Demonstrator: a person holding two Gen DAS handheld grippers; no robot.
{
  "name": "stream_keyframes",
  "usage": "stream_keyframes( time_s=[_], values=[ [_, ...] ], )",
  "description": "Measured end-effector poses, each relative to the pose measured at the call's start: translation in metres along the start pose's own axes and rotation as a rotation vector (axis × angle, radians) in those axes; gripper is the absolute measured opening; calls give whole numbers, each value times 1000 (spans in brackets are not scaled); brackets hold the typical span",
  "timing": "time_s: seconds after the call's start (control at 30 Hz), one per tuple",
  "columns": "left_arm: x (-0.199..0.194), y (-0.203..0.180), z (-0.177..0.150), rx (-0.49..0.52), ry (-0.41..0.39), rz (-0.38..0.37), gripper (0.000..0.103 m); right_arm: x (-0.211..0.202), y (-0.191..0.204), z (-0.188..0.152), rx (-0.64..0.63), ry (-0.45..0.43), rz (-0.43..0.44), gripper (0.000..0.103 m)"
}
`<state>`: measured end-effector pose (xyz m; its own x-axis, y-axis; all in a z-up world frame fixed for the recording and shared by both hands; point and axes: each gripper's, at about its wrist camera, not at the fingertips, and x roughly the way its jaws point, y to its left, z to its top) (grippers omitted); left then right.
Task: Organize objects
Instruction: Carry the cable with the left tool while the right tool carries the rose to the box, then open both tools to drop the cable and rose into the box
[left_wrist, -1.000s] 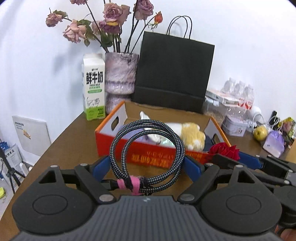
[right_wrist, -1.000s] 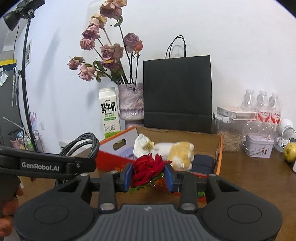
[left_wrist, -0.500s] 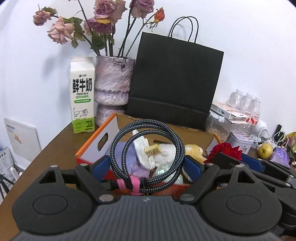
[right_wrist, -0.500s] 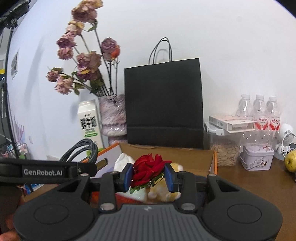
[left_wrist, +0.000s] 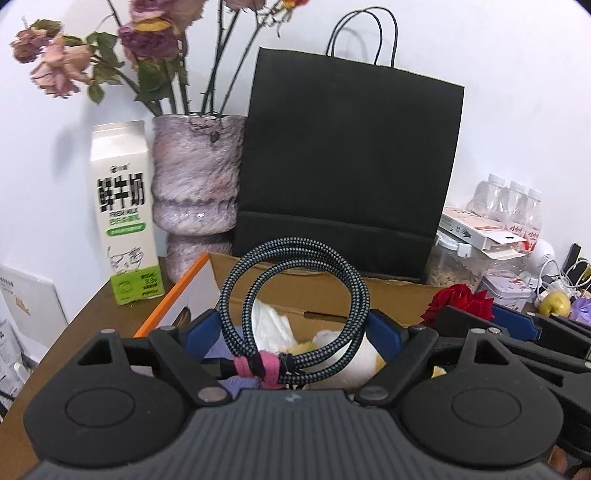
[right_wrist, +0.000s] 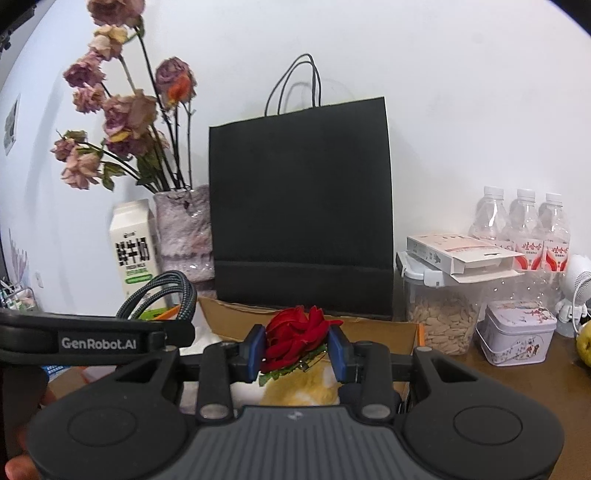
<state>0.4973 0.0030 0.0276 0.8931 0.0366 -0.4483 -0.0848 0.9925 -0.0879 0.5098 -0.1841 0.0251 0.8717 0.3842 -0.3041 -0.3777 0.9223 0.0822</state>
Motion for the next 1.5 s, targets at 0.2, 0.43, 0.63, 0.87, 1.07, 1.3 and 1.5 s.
stream_keyframes(
  time_s=[0.2,0.43,0.63,0.87,1.07,1.3,1.5],
  values=[
    [25,0,6,18,7,11,86,24,-9,3,-6,16,-20,35],
    [42,8,11,6,14,8,89,42,-12,2,-15,44,-34,36],
    [45,15,10,-2,-16,27,103,47,-13,-4,-13,82,-61,103],
    [43,20,9,-6,1,32,103,46,-11,-5,-21,101,-76,103],
    [27,26,7,-11,-12,24,103,35,-7,-4,-29,101,-80,103],
    [-1,34,-2,-3,-18,39,103,11,5,-8,-37,107,-78,103],
    [-38,40,-20,39,-1,24,103,-21,12,-14,-10,115,-94,103]
  ],
)
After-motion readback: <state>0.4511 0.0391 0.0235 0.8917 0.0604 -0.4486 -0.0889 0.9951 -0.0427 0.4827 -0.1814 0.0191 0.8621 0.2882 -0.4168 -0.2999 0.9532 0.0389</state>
